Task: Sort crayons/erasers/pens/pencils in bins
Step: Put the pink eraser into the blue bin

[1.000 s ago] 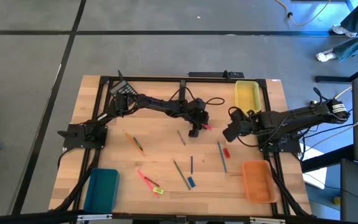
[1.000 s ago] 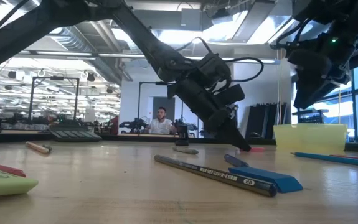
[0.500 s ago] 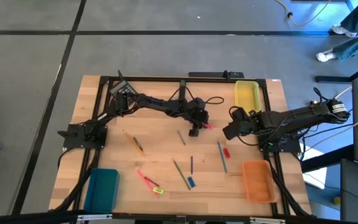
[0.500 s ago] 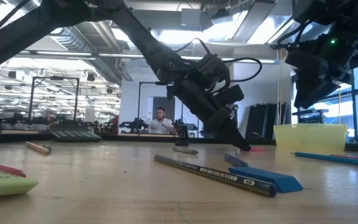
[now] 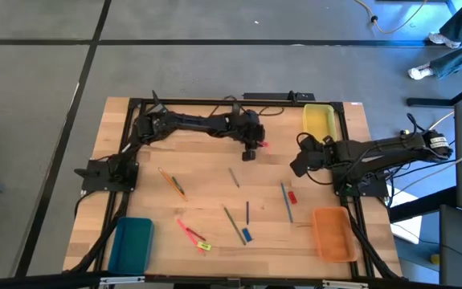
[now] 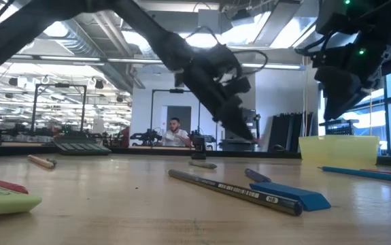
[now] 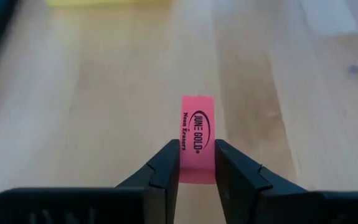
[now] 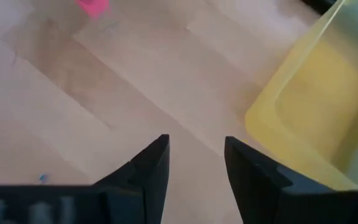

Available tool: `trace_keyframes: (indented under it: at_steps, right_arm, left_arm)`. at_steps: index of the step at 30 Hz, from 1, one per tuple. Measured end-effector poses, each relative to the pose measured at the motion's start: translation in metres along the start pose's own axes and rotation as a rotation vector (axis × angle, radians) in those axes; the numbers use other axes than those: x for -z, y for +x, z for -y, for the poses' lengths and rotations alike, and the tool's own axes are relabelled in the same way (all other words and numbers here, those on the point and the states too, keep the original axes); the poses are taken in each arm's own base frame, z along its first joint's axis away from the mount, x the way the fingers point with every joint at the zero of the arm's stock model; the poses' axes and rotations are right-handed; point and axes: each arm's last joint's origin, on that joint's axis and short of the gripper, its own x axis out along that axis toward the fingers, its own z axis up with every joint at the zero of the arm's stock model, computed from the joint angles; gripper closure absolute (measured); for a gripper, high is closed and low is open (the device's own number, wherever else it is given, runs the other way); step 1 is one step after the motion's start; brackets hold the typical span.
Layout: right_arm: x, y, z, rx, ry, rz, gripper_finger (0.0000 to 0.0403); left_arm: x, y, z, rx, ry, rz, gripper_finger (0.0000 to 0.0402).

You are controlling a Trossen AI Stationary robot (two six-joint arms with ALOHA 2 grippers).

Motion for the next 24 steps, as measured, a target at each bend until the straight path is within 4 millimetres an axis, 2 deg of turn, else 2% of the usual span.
trace_keyframes:
  at_steps: [5, 10, 15, 19, 24]
  right_arm:
    - [-0.006, 0.005, -0.001, -0.012, -0.046, 0.049, 0.0246]
    - [-0.002, 0.018, -0.007, -0.072, -0.091, 0.126, 0.0246]
    - [0.004, 0.031, -0.013, -0.161, -0.057, 0.203, 0.0246]
    - [0.009, 0.038, -0.017, -0.255, -0.032, 0.249, 0.0246]
    - [0.009, 0.041, -0.020, -0.309, -0.014, 0.297, 0.0246]
  left_arm:
    - [-0.001, -0.023, 0.005, -0.043, -0.041, -0.137, 0.0317]
    - [0.000, -0.047, 0.021, -0.042, -0.093, -0.238, 0.0317]
    - [0.017, -0.078, 0.050, -0.058, -0.149, -0.255, 0.0317]
    - [0.036, -0.114, 0.070, -0.095, -0.213, -0.224, 0.0317]
    - [0.064, -0.160, 0.101, -0.085, -0.271, -0.270, 0.0317]
